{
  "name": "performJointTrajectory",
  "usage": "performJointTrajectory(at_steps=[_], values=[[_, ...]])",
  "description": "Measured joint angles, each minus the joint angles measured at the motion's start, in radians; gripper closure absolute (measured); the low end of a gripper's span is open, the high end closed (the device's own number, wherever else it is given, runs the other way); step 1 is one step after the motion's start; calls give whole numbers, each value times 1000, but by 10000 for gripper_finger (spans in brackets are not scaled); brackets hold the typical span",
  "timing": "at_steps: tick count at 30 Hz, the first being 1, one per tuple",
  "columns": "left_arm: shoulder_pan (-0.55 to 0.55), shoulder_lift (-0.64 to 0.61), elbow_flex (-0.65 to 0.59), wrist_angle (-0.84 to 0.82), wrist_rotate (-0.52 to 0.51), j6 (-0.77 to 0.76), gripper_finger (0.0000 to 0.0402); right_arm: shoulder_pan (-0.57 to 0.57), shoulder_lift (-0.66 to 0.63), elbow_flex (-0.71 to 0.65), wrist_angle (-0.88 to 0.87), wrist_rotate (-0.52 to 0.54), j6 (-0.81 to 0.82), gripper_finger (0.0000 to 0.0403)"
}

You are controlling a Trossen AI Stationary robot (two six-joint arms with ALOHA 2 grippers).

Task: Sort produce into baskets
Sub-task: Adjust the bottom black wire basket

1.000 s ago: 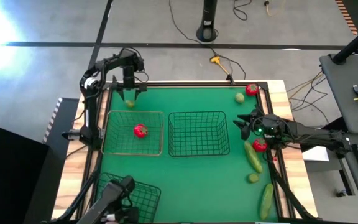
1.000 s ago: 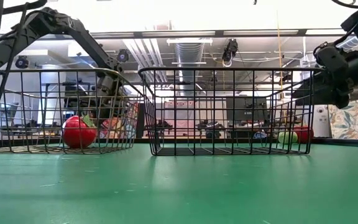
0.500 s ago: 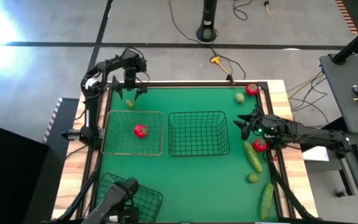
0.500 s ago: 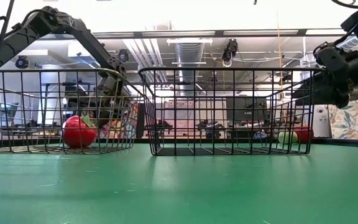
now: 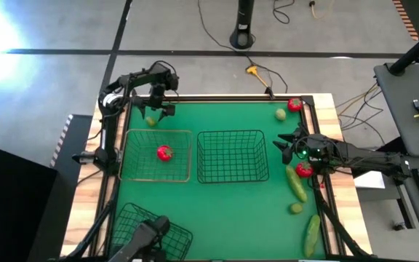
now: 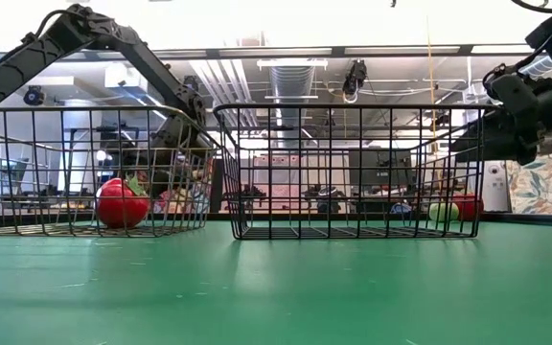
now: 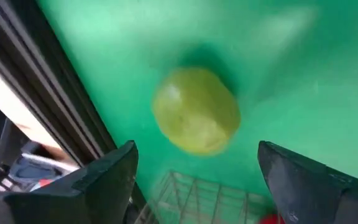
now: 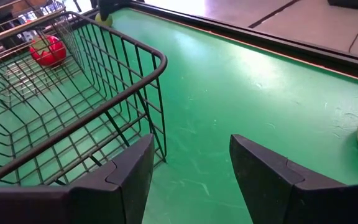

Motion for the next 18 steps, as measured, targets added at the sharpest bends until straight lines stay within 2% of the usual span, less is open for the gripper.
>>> performJointTrajectory(at_steps=[7, 12, 15, 18], values=[[-9, -32, 5, -7, 62, 82, 83, 0, 0, 5, -7, -4, 1, 199], [-21, -72, 21, 46, 29, 128, 87, 0, 0, 10, -10, -3, 0, 199], [-21, -73, 29, -6, 30, 174, 110, 0, 0, 10, -9, -3, 1, 199], [-21, -82, 30, -3, 51, 214, 160, 0, 0, 10, -9, -3, 1, 199]])
